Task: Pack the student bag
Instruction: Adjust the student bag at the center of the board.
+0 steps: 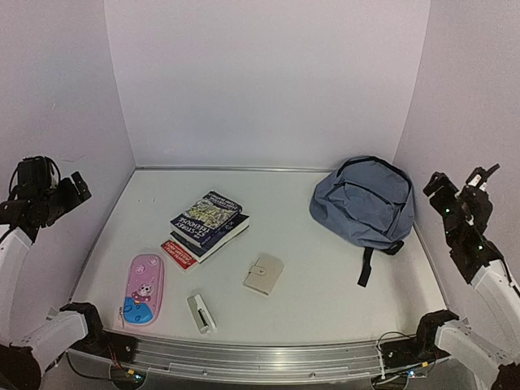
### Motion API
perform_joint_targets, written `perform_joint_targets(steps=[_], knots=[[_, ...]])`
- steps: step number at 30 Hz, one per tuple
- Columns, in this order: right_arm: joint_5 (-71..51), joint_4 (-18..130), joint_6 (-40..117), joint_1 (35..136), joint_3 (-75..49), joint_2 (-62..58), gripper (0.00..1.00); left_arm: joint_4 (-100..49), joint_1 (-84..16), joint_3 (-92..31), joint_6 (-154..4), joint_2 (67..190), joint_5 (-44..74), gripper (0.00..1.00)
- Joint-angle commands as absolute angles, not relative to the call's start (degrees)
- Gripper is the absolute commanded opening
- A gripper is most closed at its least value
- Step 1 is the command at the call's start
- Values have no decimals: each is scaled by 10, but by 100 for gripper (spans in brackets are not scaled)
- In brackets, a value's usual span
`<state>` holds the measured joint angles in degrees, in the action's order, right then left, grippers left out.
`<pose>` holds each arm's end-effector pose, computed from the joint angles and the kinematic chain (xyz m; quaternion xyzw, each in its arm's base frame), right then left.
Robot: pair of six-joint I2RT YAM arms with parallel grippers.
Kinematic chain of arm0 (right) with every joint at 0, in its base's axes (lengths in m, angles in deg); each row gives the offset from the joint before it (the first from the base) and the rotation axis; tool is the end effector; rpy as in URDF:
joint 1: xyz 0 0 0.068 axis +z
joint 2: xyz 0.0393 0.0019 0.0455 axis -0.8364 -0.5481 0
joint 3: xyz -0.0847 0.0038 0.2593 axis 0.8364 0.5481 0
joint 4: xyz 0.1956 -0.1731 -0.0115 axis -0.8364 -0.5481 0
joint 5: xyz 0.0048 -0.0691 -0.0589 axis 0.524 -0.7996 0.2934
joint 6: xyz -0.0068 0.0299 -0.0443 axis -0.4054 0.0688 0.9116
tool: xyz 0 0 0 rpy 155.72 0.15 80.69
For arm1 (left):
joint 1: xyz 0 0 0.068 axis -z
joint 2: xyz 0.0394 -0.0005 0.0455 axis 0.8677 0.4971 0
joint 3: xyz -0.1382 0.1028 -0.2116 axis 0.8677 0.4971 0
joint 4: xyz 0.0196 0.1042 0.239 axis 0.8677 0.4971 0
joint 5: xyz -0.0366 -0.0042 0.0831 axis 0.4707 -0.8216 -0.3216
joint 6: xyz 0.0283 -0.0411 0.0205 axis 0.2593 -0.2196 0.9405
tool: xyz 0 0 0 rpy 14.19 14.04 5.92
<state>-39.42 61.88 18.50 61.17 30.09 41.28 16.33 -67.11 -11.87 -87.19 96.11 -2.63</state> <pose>0.1686 -0.0003 0.3135 0.2657 0.6545 0.0570 0.7056 0.1495 0.0240 0.3438 -0.2682 0.8184 -0.0054 0.5082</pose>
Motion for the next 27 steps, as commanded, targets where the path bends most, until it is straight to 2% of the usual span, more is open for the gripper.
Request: perform_joint_targets(steps=[1,11,16,19,23,27], knots=[[-400,590,173,611,255,380,98,152,-671,-119,-862,968,-10,100],[-329,560,225,611,212,359,98,168,-671,-176,-790,1061,56,100],[-208,529,218,611,163,241,98,152,-671,-273,-795,1125,124,100],[-140,504,208,631,113,147,92,106,-670,-282,-804,1148,159,100],[-262,444,201,742,34,27,92,81,-671,-263,-806,1178,163,100],[-310,429,183,808,-27,-73,93,78,-671,-226,-794,1187,182,100]])
